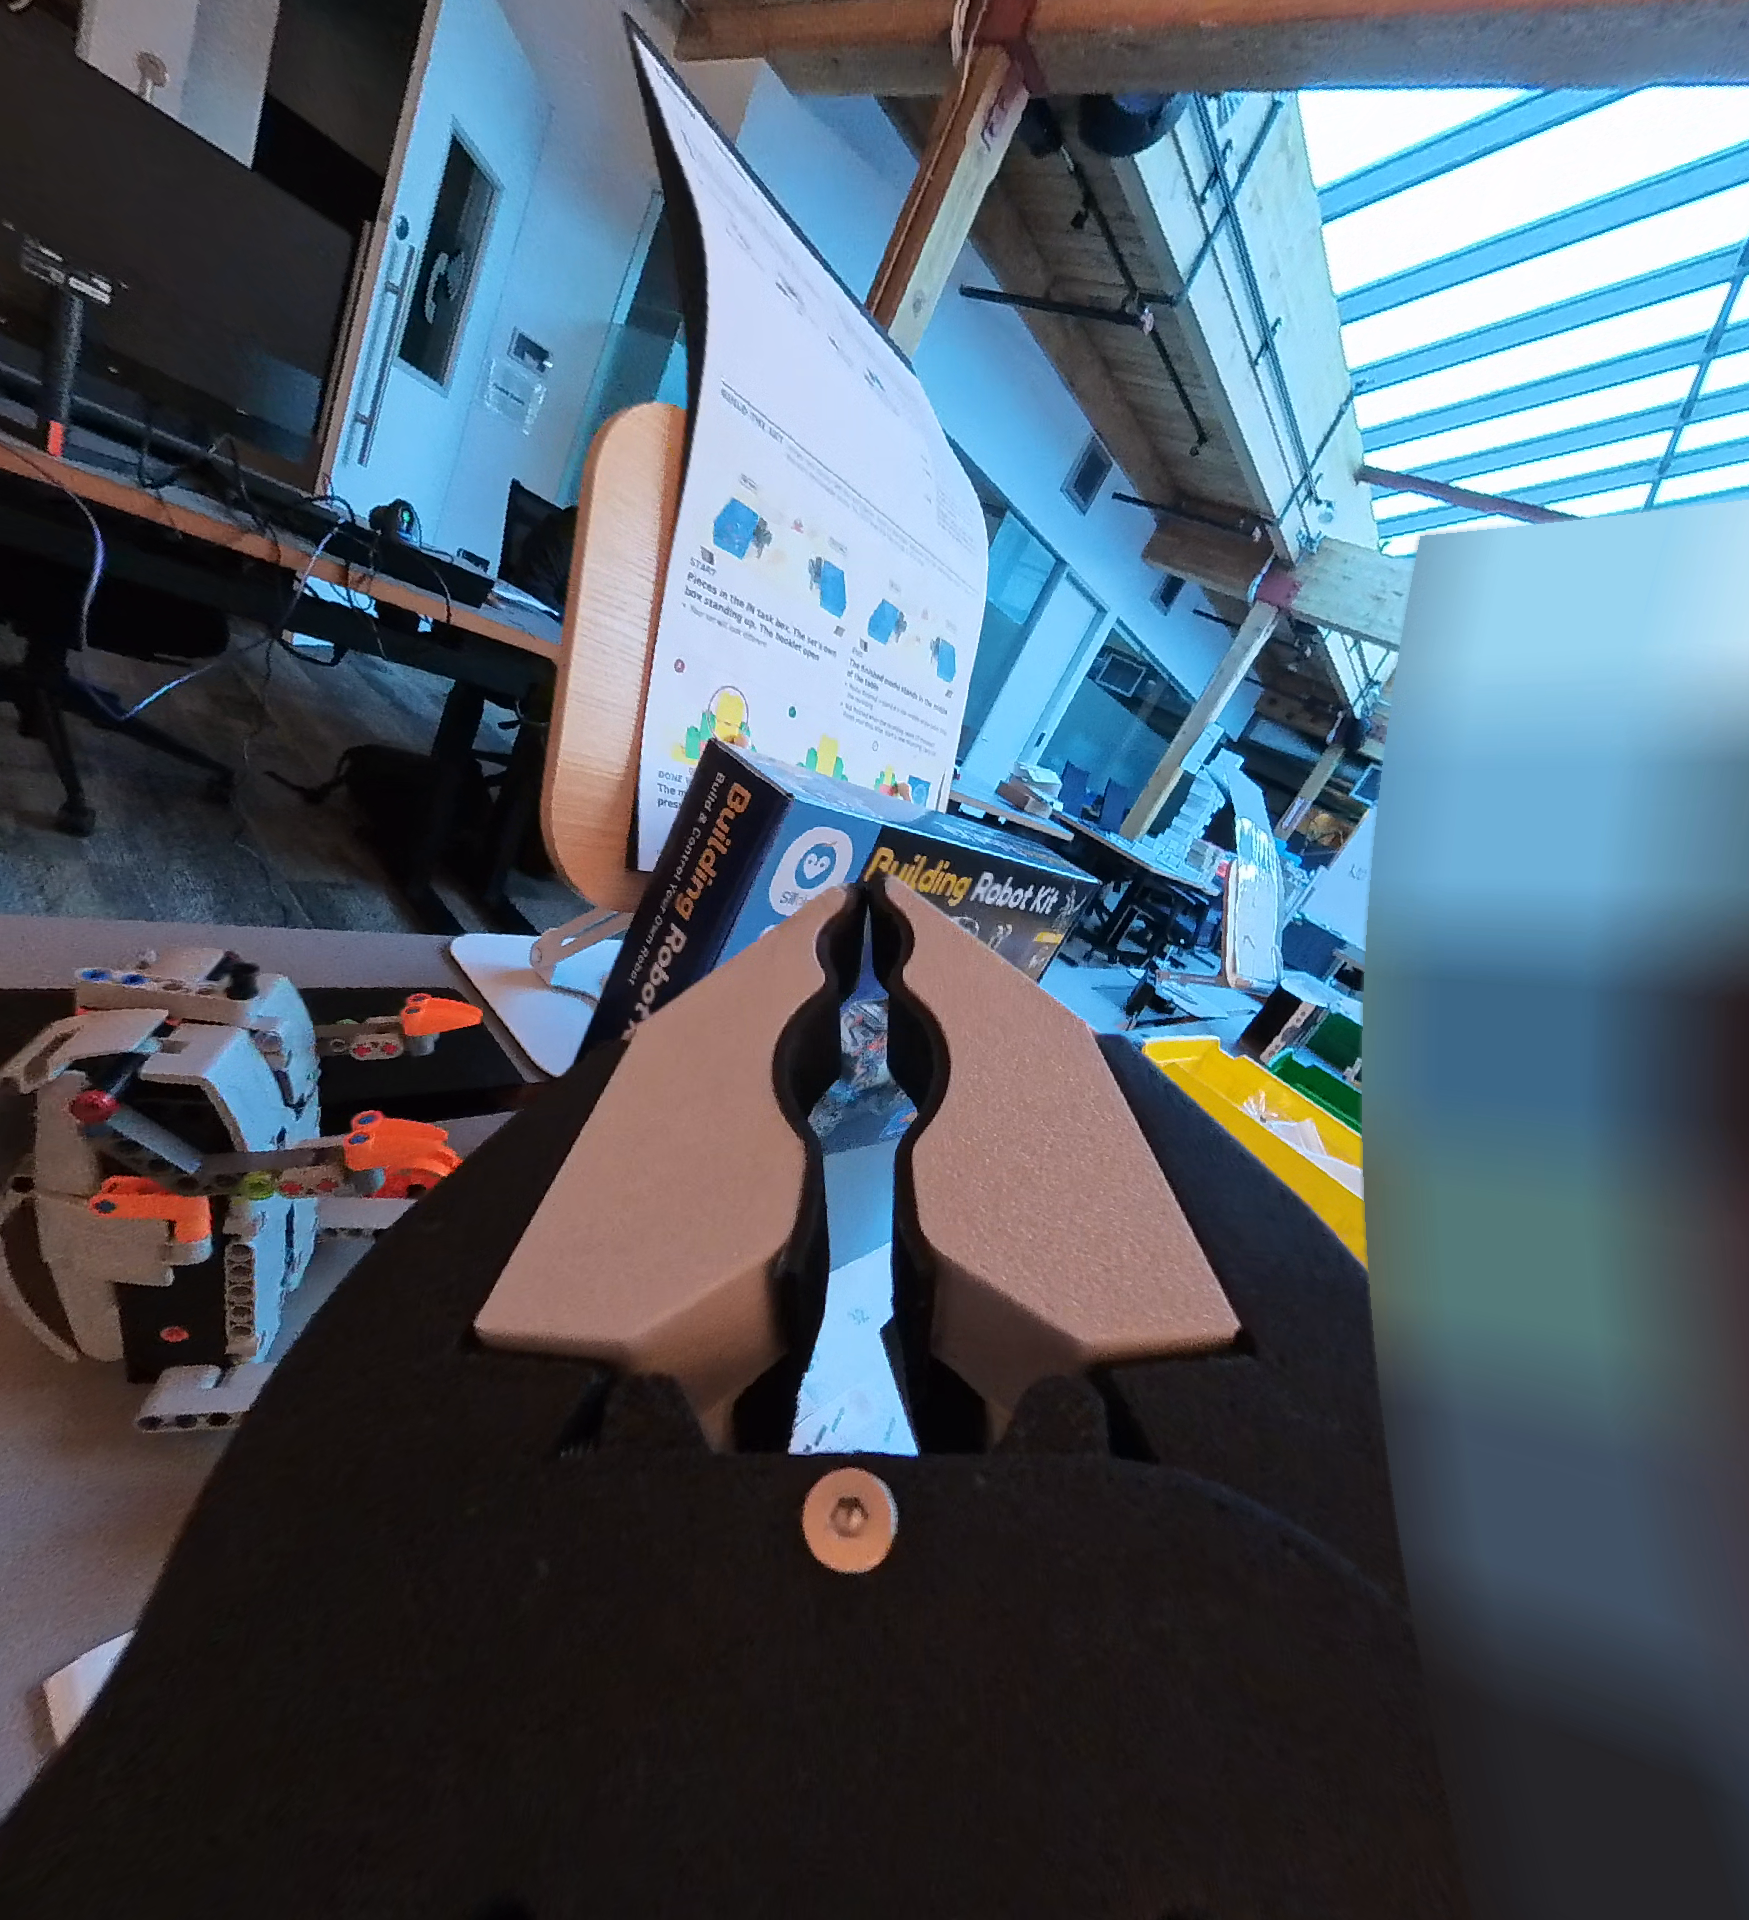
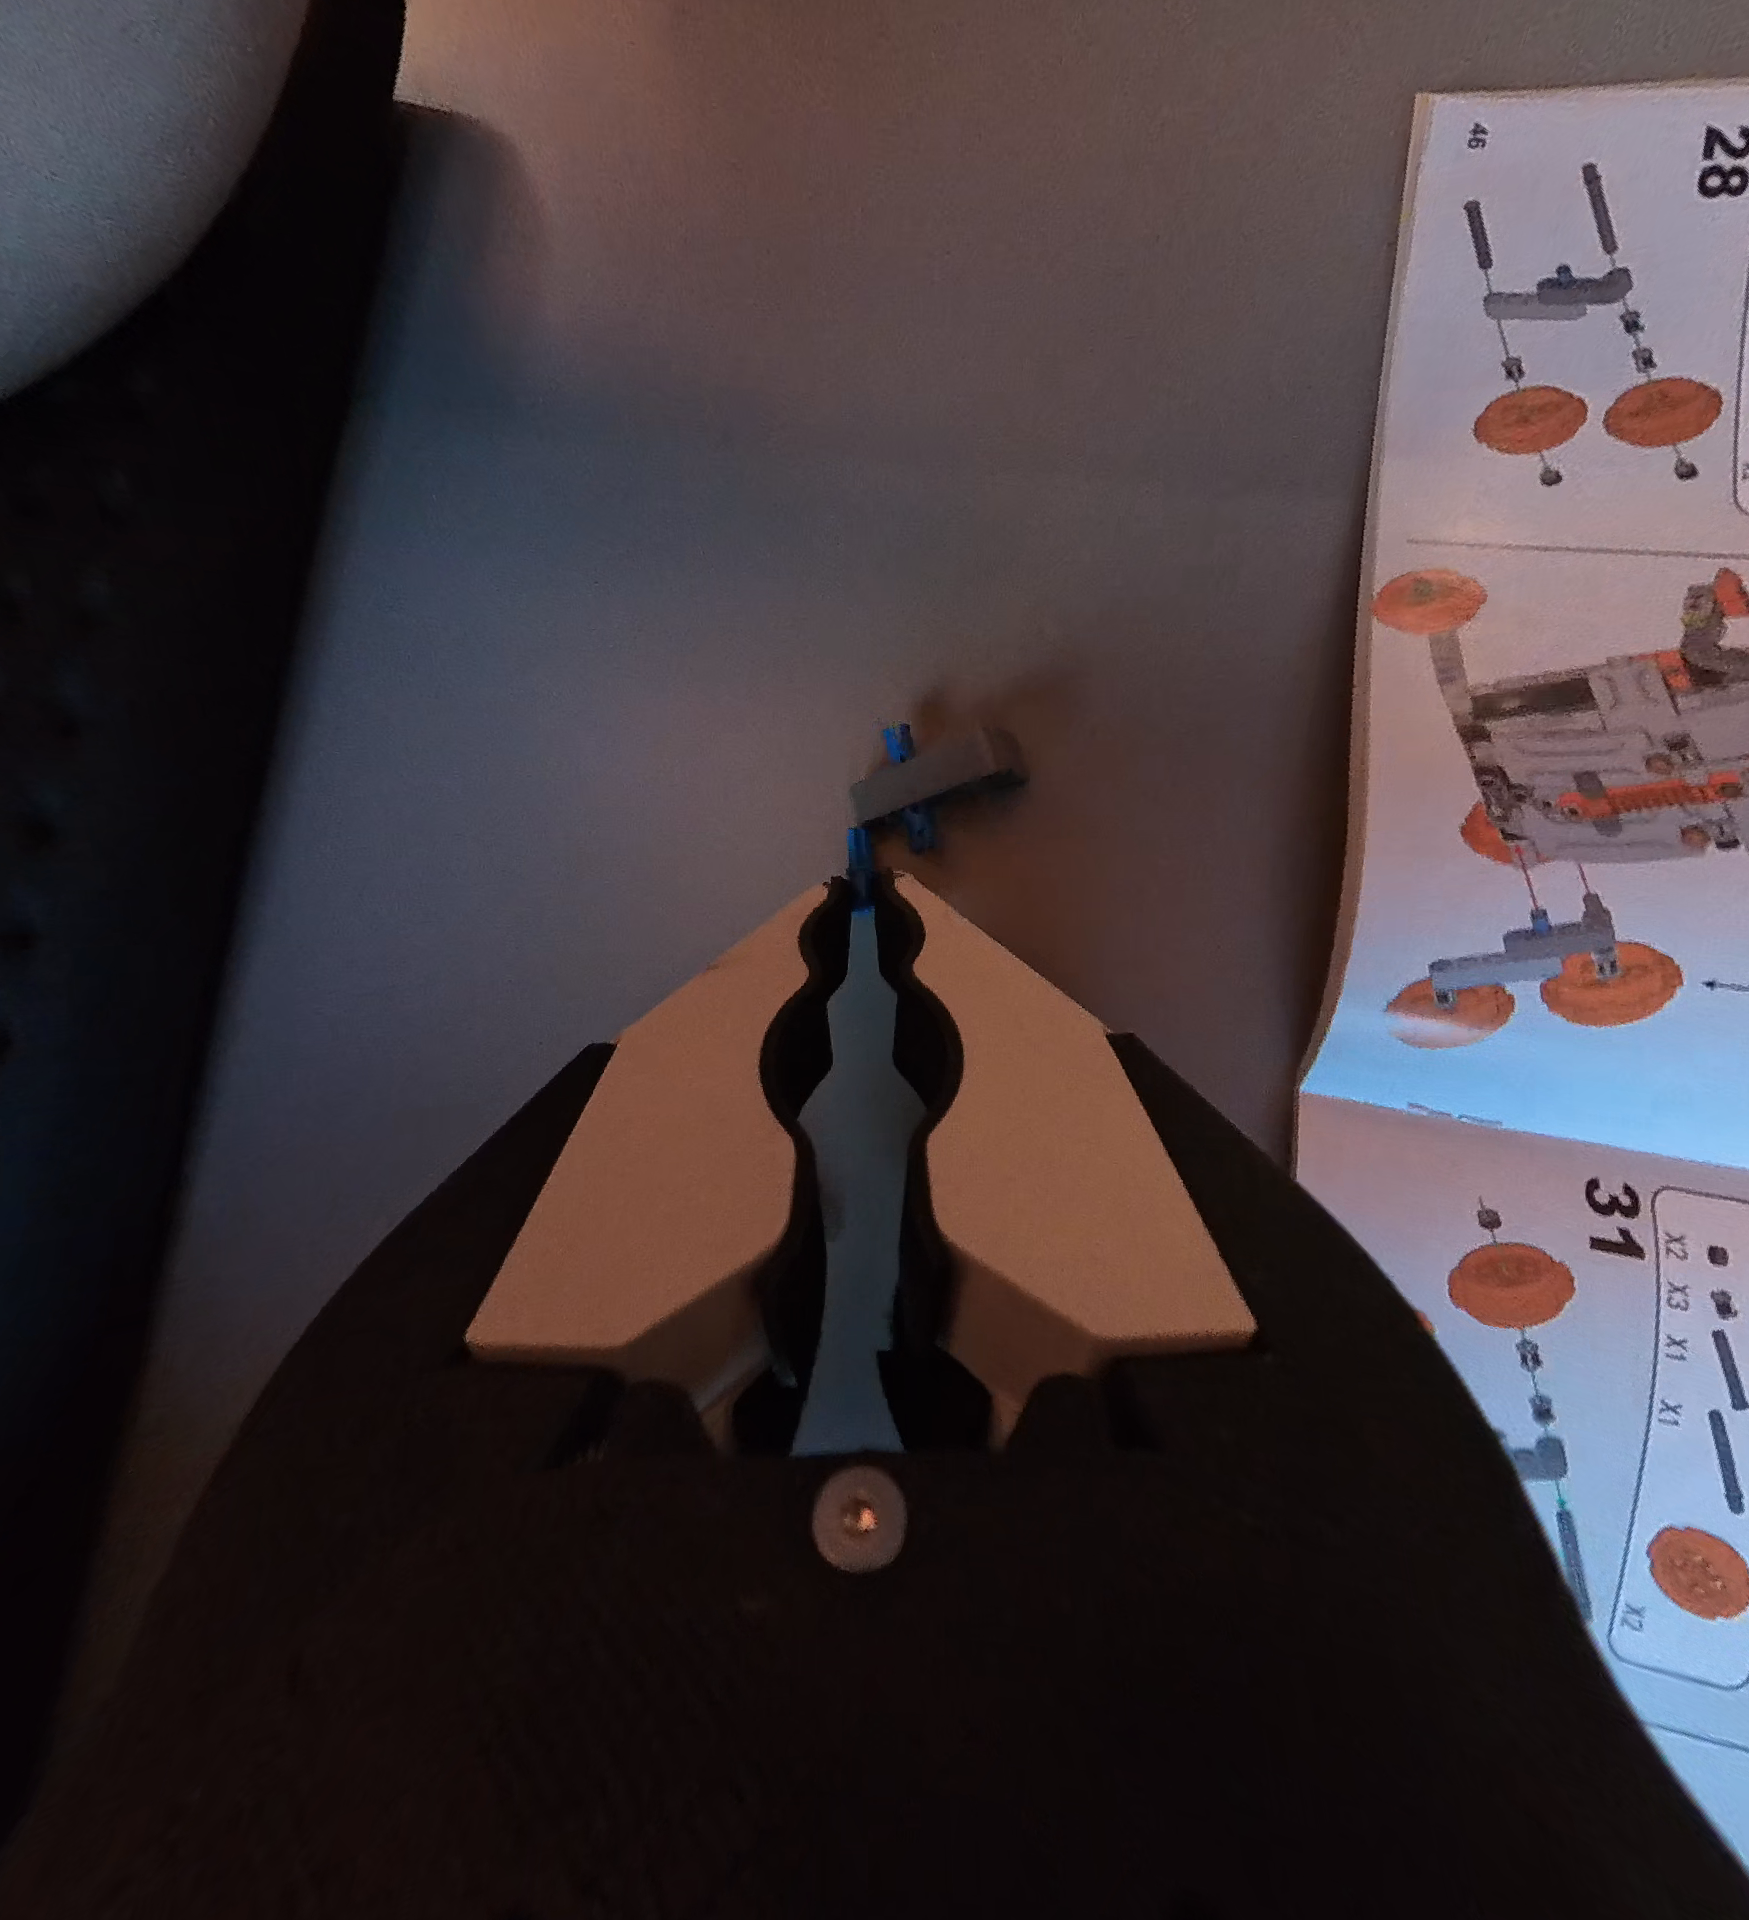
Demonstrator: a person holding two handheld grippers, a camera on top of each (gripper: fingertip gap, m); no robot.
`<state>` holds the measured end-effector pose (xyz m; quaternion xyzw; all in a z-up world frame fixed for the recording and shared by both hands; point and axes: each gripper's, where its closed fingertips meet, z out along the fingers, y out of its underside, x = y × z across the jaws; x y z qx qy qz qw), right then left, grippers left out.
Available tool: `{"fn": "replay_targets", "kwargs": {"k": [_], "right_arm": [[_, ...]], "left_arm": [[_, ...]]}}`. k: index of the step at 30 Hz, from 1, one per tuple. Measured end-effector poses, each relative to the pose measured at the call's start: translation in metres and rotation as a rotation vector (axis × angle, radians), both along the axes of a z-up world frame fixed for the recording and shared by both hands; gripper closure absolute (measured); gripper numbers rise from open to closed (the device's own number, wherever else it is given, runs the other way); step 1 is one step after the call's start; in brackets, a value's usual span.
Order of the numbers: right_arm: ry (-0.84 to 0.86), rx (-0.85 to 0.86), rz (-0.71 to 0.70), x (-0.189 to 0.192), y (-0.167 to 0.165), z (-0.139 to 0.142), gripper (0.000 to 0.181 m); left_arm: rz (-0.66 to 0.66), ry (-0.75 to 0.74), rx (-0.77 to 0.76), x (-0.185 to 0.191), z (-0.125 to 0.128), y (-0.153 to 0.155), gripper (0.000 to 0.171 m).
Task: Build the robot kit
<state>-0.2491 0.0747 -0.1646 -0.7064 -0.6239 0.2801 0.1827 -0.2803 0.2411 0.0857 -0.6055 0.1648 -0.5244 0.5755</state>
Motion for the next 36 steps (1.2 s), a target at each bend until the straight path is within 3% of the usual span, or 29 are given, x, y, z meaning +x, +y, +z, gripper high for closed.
{"fn": "replay_targets", "kwargs": {"k": [5, 13, 18, 28, 36], "right_arm": [[0.001, 0.007, 0.024, -0.006, -0.005, 0.000, 0.177], [-0.049, -0.085, 0.000, 0.031, 0.001, 0.000, 0.177], [-0.092, -0.075, -0.010, 0.042, 0.003, 0.000, 0.177], [-0.085, -0.092, -0.023, 0.047, 0.003, 0.000, 0.177], [-0.067, -0.118, -0.029, 0.047, 0.003, 0.000, 0.177]], "left_arm": [[0.004, 0.024, -0.002, -0.001, -0.002, 0.001, 0.171], [0.021, 0.021, -0.016, -0.003, -0.008, 0.006, 0.171], [0.112, 0.052, -0.007, -0.014, -0.016, 0.018, 0.171], [0.126, 0.019, 0.073, -0.011, 0.003, 0.009, 0.171], [0.179, -0.008, 0.098, -0.052, 0.018, 0.004, 0.171]]}}
